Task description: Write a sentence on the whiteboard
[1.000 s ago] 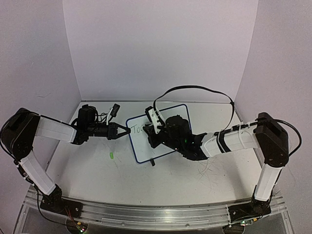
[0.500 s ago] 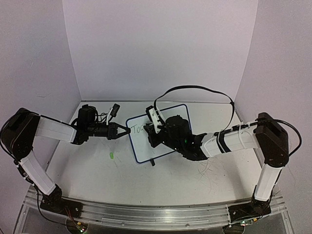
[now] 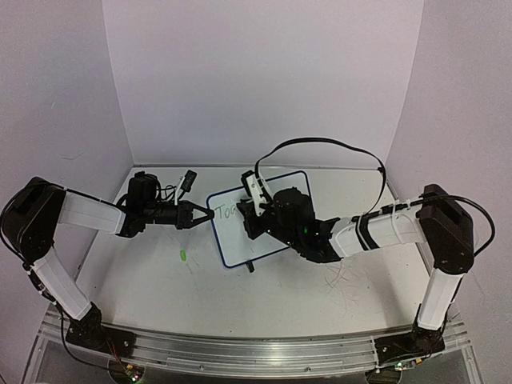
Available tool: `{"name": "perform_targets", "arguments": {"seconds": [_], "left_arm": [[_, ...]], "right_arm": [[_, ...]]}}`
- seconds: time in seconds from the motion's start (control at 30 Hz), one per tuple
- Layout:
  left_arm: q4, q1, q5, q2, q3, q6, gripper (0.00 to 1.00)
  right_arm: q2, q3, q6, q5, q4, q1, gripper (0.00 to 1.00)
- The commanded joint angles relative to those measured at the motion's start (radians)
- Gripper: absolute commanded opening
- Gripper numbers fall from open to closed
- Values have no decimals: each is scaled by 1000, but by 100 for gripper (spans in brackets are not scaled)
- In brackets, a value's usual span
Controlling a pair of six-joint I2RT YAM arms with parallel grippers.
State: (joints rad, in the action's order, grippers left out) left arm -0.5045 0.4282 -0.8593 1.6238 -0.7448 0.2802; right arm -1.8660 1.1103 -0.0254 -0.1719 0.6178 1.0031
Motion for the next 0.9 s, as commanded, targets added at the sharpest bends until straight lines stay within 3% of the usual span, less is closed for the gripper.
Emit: {"name": "perform_targets", "arguments": {"seconds": [0.0,0.87], "left_arm": [[-5,-4,-11,-38,-19,-27,0],[-5,-5,-11,-41,-17,-29,0]], "right_arm": [[8,33,4,-55,24,-27,0],[-1,53,-1,-36,24,-36,0]]}}
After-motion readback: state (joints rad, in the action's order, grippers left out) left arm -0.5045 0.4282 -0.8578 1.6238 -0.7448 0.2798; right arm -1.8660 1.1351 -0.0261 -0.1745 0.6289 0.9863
